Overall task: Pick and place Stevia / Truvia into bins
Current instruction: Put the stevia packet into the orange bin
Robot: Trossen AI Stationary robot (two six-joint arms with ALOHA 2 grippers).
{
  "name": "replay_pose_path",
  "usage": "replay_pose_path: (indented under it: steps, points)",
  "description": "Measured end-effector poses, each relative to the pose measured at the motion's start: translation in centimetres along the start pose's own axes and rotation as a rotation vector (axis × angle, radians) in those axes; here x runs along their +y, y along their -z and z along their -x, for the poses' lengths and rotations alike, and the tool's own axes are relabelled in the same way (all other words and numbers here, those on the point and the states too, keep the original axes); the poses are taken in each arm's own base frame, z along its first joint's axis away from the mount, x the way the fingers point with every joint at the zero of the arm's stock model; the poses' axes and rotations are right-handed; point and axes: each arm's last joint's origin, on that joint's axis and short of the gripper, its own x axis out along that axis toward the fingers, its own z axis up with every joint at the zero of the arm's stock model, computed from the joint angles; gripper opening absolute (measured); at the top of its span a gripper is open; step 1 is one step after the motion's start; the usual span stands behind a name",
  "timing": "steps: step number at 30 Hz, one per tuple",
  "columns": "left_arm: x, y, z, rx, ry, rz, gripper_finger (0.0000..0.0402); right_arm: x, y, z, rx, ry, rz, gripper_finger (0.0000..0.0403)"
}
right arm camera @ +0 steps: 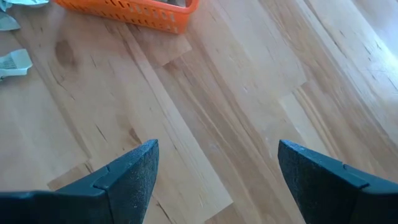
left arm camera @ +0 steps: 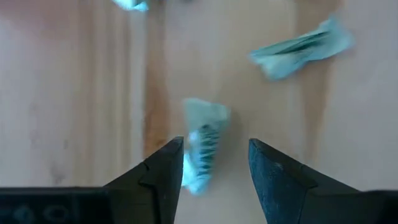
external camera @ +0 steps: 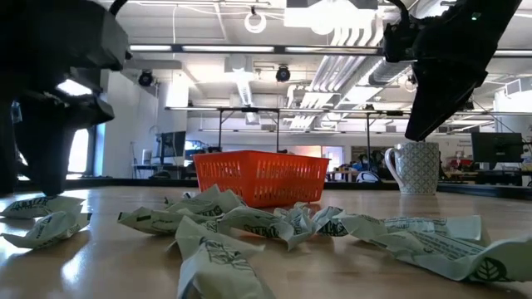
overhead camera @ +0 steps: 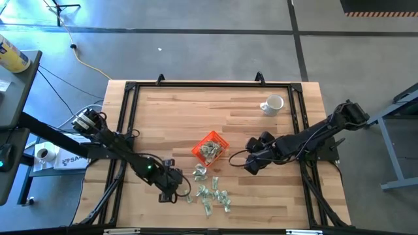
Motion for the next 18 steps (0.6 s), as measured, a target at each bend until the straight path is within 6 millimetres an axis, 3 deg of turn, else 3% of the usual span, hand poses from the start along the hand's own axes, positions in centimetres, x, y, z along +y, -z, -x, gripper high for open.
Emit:
replay_pose_path:
  steps: [6,11,14,18]
  points:
    - [2.2,1.0,-1.1,0.049,-0.052,0.012,0.0169,0.0,0.0,0.0,-0.003,0.004,-0.009,0.0318]
    - [5.2,0.6,-1.5,0.146,-0.078,0.047,0.008,-0.1,0.1,0.0,0.005,0.015,-0.01,0.0318]
    - [7.0,-0.7,-1.3,0.16,-0.051,0.069,0.0024,-0.2,0.1,0.0,0.012,0.023,-0.026,0.0318]
    - [9.5,-4.0,0.0,0.072,-0.136,0.09,0.0038,-0.3,0.2,0.0,0.017,0.028,-0.052,0.0318]
